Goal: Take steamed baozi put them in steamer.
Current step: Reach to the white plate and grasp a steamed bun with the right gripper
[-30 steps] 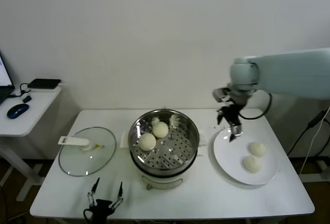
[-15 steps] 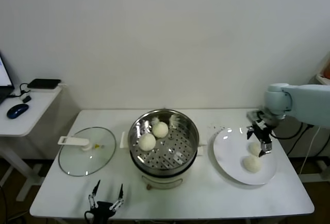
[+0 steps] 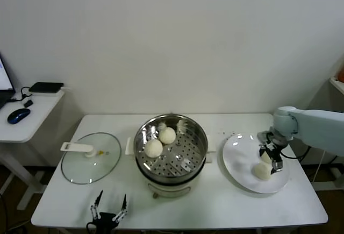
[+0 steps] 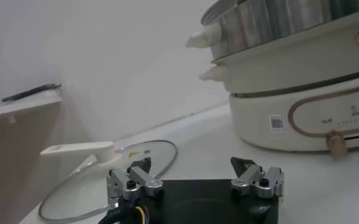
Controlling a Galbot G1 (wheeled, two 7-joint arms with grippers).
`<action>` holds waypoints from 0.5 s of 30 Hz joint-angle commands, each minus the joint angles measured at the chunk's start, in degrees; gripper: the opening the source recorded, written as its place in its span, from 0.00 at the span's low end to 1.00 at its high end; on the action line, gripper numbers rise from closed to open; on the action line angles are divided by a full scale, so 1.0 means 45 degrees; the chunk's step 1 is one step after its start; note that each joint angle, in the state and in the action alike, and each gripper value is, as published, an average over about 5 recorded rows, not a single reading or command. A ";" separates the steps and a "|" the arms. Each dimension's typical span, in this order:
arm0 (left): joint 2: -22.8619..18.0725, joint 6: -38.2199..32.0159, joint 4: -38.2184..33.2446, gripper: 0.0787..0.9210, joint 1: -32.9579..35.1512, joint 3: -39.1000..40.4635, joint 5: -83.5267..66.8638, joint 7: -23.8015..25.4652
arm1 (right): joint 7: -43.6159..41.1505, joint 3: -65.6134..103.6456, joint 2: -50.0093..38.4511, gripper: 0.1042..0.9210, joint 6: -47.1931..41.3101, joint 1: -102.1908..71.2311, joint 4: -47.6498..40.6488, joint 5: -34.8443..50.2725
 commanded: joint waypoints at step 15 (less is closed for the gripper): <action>0.0023 0.0062 -0.0024 0.88 -0.0020 -0.0051 -0.0024 0.0030 | -0.0010 0.0820 0.0249 0.86 0.0003 -0.1252 -0.0536 -0.0425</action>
